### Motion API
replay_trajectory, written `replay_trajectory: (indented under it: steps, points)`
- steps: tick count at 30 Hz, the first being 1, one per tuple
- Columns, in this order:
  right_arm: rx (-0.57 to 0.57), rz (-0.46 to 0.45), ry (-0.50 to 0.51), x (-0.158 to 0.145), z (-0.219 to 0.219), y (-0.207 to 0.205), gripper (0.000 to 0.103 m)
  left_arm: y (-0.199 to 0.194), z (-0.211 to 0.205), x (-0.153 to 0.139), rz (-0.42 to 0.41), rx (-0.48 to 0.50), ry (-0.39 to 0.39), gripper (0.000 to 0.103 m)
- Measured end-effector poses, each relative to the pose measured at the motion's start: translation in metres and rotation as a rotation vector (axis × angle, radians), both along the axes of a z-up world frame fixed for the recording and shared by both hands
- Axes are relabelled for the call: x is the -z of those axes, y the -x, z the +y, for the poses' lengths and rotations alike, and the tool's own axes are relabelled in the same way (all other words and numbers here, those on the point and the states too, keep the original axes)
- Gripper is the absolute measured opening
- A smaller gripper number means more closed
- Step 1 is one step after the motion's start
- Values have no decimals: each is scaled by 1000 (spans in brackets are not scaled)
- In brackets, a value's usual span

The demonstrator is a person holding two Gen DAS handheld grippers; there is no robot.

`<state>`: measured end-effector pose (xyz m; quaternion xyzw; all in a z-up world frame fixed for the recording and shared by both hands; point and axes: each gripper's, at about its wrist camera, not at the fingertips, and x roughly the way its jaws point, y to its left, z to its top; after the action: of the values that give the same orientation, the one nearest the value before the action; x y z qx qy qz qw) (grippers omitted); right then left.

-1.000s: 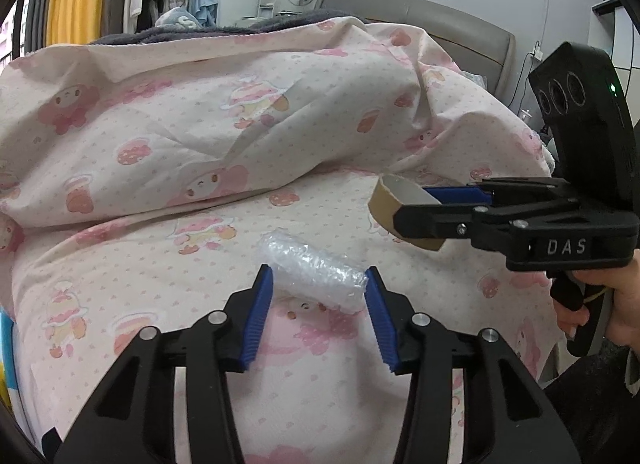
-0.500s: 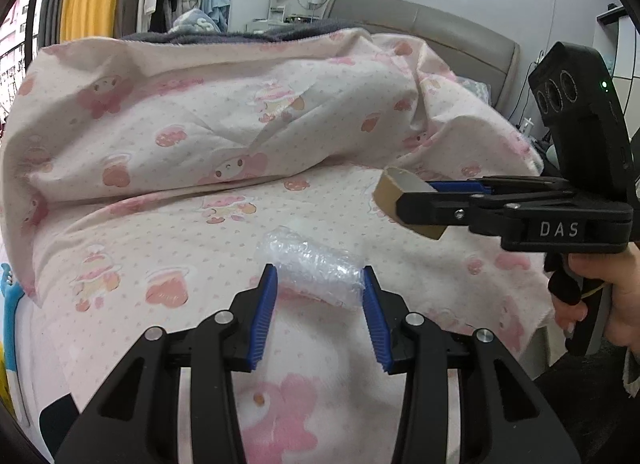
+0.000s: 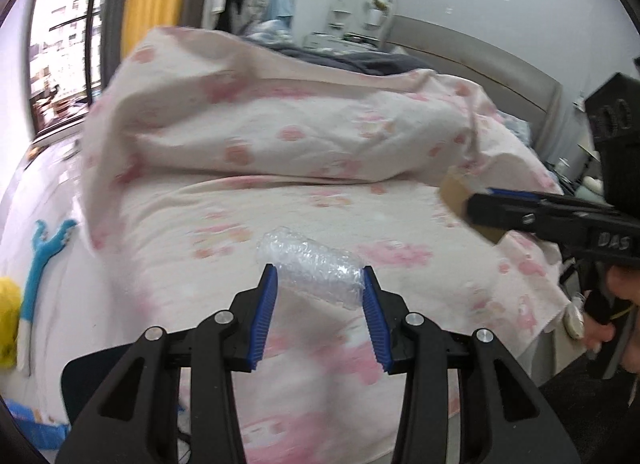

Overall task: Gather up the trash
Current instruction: 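Carry the tape core and bubble wrap with both tools over the green bin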

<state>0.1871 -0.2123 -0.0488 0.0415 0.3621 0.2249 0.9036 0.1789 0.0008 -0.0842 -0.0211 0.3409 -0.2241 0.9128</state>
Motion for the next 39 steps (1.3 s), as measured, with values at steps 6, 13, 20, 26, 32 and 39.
replay_trajectory:
  steps: [6,13,20,26,32,39]
  points:
    - [-45,-24,19,-10,38,3,41,6,46,3,26,-111,-38,45]
    - [-106,-31,36,-13,82,5,41,7,85,13,83,-201,-74,45]
    - [-156,-36,41,-14,122,7,41,13,113,24,123,-242,-98,45]
    - [-193,-37,40,-14,150,9,41,17,131,37,167,-264,-105,45]
    - [-226,-25,37,-9,176,10,41,18,149,53,236,-282,-114,45]
    - [-269,2,41,4,206,8,41,20,172,82,370,-300,-126,45]
